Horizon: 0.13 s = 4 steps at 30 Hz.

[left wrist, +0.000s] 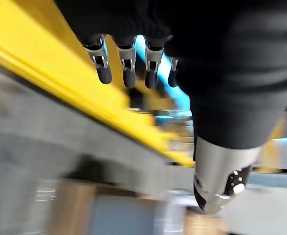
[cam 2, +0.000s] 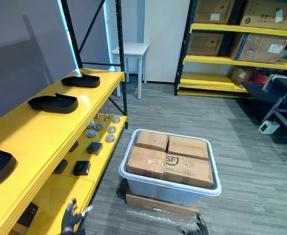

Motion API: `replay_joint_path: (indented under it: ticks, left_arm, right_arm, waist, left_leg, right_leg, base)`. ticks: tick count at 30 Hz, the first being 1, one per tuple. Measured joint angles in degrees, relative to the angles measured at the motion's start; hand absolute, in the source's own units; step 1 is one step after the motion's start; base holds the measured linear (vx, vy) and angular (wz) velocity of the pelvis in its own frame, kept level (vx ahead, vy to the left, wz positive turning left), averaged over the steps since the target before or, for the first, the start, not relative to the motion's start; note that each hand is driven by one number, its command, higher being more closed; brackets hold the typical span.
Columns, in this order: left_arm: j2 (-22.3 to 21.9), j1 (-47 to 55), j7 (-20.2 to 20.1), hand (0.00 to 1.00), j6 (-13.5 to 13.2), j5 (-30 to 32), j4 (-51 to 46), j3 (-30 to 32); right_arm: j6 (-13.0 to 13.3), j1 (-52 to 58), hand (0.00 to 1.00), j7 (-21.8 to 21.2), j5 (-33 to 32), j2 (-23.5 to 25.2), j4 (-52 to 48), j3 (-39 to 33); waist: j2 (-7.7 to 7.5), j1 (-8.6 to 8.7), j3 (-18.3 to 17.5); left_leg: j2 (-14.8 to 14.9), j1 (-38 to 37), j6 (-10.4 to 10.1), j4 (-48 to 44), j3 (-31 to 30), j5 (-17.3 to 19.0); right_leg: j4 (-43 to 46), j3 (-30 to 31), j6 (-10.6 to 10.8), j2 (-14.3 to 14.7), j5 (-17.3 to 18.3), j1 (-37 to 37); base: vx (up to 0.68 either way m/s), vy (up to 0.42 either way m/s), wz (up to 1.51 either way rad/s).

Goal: Walk over and take plastic housings, then place them on the shelf

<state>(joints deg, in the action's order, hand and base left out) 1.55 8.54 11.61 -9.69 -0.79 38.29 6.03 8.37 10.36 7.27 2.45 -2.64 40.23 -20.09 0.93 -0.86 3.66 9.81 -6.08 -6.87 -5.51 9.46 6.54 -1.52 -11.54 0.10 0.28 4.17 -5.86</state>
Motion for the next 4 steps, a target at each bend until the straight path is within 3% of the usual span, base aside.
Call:
replay_joint_path:
  ticks: [4]
  left_arm:
    - [0.9,-0.3,-2.0,0.0,1.0,1.6,12.3,2.4]
  right_arm:
    - [-1.1,-0.9,0.0,0.6,-0.2,-0.5,10.4,-5.0]
  waist:
    - [0.25,0.14,-0.1]
  left_leg:
    - [-0.3,-1.3,0.0,1.1,0.0,0.0]
  right_leg:
    - [0.0,-0.1,0.2,-0.3,0.1,-0.9]
  base:
    - [0.02,0.04,-0.02]
